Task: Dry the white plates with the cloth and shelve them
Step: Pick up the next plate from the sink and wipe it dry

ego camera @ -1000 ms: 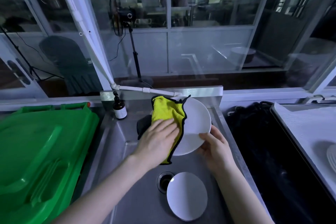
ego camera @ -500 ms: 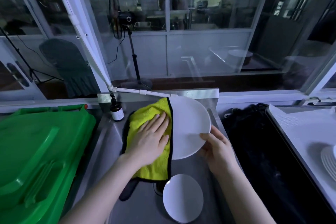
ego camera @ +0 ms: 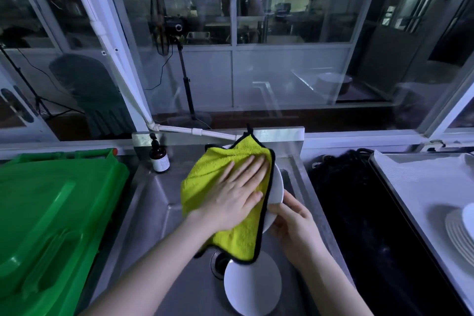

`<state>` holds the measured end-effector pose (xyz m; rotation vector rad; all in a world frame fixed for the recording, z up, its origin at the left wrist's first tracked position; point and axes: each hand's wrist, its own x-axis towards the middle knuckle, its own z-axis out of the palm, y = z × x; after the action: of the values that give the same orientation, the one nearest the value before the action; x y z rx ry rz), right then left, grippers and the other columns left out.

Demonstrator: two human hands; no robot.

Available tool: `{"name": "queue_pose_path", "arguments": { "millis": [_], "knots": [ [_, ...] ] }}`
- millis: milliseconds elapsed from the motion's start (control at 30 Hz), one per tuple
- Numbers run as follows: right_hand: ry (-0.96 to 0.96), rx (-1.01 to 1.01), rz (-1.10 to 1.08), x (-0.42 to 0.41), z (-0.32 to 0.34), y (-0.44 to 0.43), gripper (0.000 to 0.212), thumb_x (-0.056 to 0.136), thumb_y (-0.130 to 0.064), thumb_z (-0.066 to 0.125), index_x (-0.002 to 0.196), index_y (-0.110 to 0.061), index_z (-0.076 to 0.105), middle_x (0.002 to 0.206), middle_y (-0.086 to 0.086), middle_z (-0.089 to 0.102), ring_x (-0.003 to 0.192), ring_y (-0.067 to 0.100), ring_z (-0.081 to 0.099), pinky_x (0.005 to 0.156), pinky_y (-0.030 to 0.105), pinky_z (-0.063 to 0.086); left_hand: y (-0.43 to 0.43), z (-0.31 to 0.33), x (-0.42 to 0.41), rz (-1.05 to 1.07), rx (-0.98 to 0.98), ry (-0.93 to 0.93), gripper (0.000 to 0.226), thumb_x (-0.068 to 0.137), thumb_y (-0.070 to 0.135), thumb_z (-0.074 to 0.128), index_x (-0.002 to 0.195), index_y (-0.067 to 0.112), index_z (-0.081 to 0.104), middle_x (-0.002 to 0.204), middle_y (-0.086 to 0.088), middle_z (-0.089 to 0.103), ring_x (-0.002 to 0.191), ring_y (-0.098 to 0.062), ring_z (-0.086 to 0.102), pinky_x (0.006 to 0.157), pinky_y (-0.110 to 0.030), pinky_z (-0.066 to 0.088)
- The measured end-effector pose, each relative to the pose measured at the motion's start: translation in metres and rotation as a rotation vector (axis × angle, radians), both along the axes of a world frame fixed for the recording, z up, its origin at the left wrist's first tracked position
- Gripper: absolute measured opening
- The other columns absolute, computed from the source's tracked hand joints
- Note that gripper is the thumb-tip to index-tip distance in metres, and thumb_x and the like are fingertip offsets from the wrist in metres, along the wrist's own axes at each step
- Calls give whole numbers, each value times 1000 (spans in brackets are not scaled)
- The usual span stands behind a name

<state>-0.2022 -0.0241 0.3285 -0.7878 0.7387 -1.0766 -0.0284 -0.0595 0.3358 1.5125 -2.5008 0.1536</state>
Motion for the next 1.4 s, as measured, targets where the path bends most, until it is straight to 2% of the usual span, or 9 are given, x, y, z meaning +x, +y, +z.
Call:
{"name": "queue_pose_path", "arguments": {
  "millis": [233, 333, 533, 767, 967, 1133, 1233, 1300, 1400],
  "knots": [
    [4, -49, -86, -19, 12, -12, 43, 88, 5, 54, 121, -16, 71, 106, 14, 71, 90, 27, 66, 75, 38, 58, -14, 7, 36, 319, 63, 56, 64, 100, 50, 10, 156, 23, -4, 158, 12, -25, 144, -9, -28, 122, -46, -6],
    [-2, -37, -101, -15, 16, -16, 44, 82, 1, 61, 121, -16, 72, 107, 15, 71, 90, 27, 67, 75, 39, 59, 14, -7, 22, 248, 102, 109, 72, 91, 52, -1, 157, 21, 2, 158, 12, -23, 146, -13, -26, 121, -51, -5],
    [-8, -1, -15, -1, 8, -9, 39, 85, -2, 62, 122, -13, 70, 106, 22, 61, 96, 32, 55, 73, 34, 54, 29, -12, -21, 117, -6, 157, 61, 98, 39, 23, 156, 19, 21, 165, 8, 2, 152, -16, -4, 120, -52, 1],
    [-23, -12, 4, -5, 16, -8, 47, 72, -2, 67, 118, -13, 73, 102, 17, 69, 88, 27, 63, 69, 34, 57, -25, 23, 9, 136, -38, 17, 65, 98, 49, 5, 157, 22, 7, 163, 11, -13, 150, -11, -14, 123, -44, -1],
    [7, -53, -80, -23, 25, -21, 47, 85, 8, 51, 118, -18, 73, 101, 7, 71, 85, 22, 65, 76, 37, 55, -2, 3, 26, 259, 78, 73, 72, 90, 52, -1, 157, 25, 0, 157, 17, -24, 147, -10, -23, 121, -52, -4],
    [-33, -17, -55, -12, 23, -21, 42, 78, -4, 64, 119, -11, 72, 102, 14, 75, 84, 24, 71, 72, 36, 60, 37, -14, -11, 110, 83, 171, 63, 99, 45, 16, 157, 25, 8, 162, 15, -14, 152, -16, -4, 121, -55, 3],
    [26, -6, 6, -8, 19, -19, 37, 84, 0, 59, 116, -11, 72, 98, 18, 70, 84, 29, 67, 69, 36, 58, 23, -2, -17, 90, -5, 100, 65, 99, 44, 19, 157, 23, 0, 164, 10, -10, 148, -26, 25, 121, -55, 2],
    [42, 9, 27, -7, 17, -17, 38, 85, 4, 55, 115, -11, 73, 98, 20, 66, 85, 30, 63, 68, 35, 57, 5, 9, -14, 76, -41, 35, 65, 100, 45, 16, 157, 21, -1, 165, 5, -5, 146, -28, 28, 122, -53, 1],
    [86, -9, 61, -9, 19, -14, 43, 83, 3, 58, 119, -15, 72, 106, 18, 70, 90, 30, 66, 73, 37, 58, -19, 29, -4, 99, -97, -7, 67, 97, 48, 18, 155, 15, 25, 161, -5, 26, 141, -31, 37, 120, -54, 14]
  ]
}}
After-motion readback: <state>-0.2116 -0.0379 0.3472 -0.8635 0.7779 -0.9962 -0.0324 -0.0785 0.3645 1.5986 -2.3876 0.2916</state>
